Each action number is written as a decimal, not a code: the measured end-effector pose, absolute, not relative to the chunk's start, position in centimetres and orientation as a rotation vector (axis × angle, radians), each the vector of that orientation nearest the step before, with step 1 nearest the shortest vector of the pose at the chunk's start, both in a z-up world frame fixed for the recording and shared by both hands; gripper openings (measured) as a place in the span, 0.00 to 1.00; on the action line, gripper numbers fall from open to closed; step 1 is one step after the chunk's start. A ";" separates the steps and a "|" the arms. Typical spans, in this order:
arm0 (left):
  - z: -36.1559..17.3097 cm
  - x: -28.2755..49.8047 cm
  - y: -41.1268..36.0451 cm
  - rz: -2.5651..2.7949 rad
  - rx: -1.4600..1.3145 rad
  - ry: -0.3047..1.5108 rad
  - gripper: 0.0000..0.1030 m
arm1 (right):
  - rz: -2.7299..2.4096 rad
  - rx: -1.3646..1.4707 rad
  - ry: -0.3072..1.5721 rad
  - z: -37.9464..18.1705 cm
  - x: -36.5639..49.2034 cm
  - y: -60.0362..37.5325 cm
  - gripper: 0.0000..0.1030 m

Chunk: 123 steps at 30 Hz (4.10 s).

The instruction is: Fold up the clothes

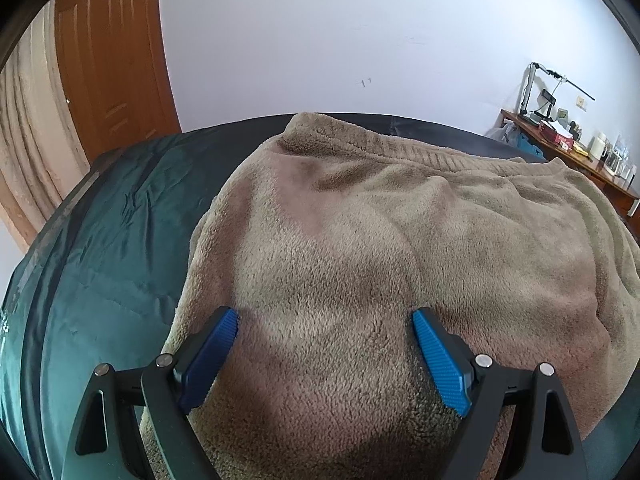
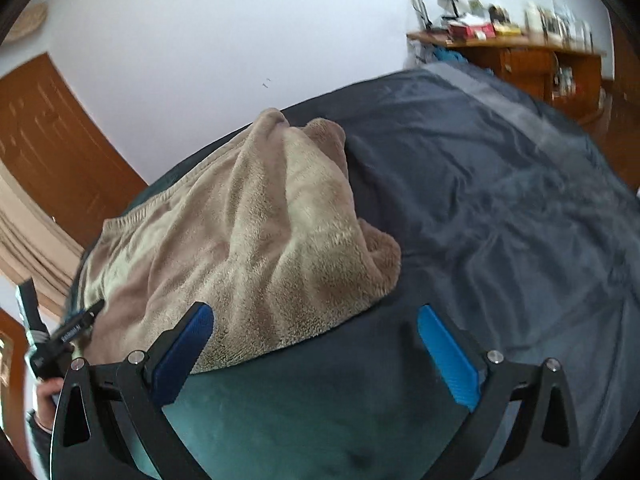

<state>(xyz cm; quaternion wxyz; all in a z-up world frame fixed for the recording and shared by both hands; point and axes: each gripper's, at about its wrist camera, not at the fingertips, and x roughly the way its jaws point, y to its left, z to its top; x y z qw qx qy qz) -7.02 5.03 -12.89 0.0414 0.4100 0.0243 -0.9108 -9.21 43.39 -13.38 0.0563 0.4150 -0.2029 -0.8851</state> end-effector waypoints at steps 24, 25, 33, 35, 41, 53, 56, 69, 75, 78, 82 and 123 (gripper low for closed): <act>-12.5 -7.0 4.0 -2.780 1.312 0.164 0.88 | -2.739 1.189 -0.894 -14.4 -12.2 43.5 0.44; -12.5 -7.0 3.9 -2.780 1.313 0.167 0.88 | -2.743 1.181 -0.874 -14.1 -12.3 43.4 0.43; -12.4 -6.9 3.6 -2.783 1.317 0.184 0.88 | -2.703 1.207 -0.876 -14.5 -13.3 43.6 0.48; -12.3 -6.9 3.5 -2.781 1.322 0.187 0.88 | -2.687 1.205 -0.896 -14.9 -13.4 43.7 0.49; -12.0 -7.0 1.9 -2.761 1.332 0.259 0.88 | -2.669 1.175 -0.910 -15.4 -13.5 44.1 0.48; -12.4 -7.2 -2.9 -2.681 1.361 0.528 0.88 | -2.660 1.026 -0.878 -11.5 -12.7 42.4 0.32; -12.8 -7.4 -3.2 -2.667 1.369 0.515 0.88 | -2.661 1.005 -0.832 -10.1 -12.0 41.2 0.31; -13.2 -7.2 -4.1 -2.644 1.399 0.606 0.88 | -2.701 0.992 -0.718 -7.7 -12.3 36.9 0.29; -11.2 -5.0 -6.3 -2.645 1.284 0.576 0.88 | -2.643 0.890 -0.633 -3.9 -12.5 31.8 0.28; -11.3 -3.8 -8.2 -2.632 1.261 0.575 0.88 | -2.608 0.843 -0.617 -2.6 -12.9 28.7 0.28; -11.9 -2.7 -10.4 -2.599 1.241 0.617 0.88 | -2.543 0.803 -0.588 -1.7 -14.0 23.7 0.28; -12.9 0.6 -16.2 -2.511 1.166 0.819 0.88 | -2.286 0.675 0.480 -12.6 -7.2 -2.9 0.84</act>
